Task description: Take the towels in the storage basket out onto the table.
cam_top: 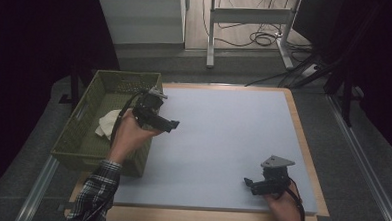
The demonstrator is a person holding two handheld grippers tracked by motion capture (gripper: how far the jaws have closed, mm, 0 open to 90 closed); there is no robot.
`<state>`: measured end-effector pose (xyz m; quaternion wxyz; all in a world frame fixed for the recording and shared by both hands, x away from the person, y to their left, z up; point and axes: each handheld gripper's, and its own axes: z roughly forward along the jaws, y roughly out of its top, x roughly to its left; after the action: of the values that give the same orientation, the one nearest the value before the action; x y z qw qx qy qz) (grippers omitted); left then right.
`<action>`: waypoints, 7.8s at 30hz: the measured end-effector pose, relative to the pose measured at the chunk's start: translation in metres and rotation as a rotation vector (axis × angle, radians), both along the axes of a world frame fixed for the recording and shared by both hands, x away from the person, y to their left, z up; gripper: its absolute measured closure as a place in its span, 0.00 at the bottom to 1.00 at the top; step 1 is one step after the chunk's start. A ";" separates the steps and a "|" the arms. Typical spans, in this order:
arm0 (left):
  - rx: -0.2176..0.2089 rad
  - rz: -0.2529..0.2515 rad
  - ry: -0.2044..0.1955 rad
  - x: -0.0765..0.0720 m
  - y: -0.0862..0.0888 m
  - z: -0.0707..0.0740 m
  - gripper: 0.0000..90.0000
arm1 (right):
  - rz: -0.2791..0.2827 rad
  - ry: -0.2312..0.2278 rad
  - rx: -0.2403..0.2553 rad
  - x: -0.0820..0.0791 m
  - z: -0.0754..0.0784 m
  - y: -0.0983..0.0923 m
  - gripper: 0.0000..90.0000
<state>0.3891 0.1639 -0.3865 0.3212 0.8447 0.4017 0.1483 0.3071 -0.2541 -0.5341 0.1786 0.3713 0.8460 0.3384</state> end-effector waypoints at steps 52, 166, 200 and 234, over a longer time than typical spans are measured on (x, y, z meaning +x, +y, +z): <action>0.193 0.330 0.355 0.083 0.136 -0.105 0.01 | 0.001 -0.001 0.000 0.000 0.000 0.000 0.02; -0.111 0.024 0.040 0.015 0.048 0.066 0.81 | -0.001 0.001 0.001 0.000 0.000 0.000 0.02; -0.073 -0.158 0.087 0.028 -0.077 -0.010 0.80 | 0.001 0.001 0.001 0.000 0.000 0.000 0.02; -0.081 -0.186 0.034 0.031 -0.143 -0.112 0.69 | 0.001 0.002 -0.002 0.000 0.000 0.000 0.02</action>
<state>0.4203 0.0207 -0.4981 0.3608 0.8669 0.3327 0.0872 0.3072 -0.2544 -0.5341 0.1779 0.3709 0.8468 0.3373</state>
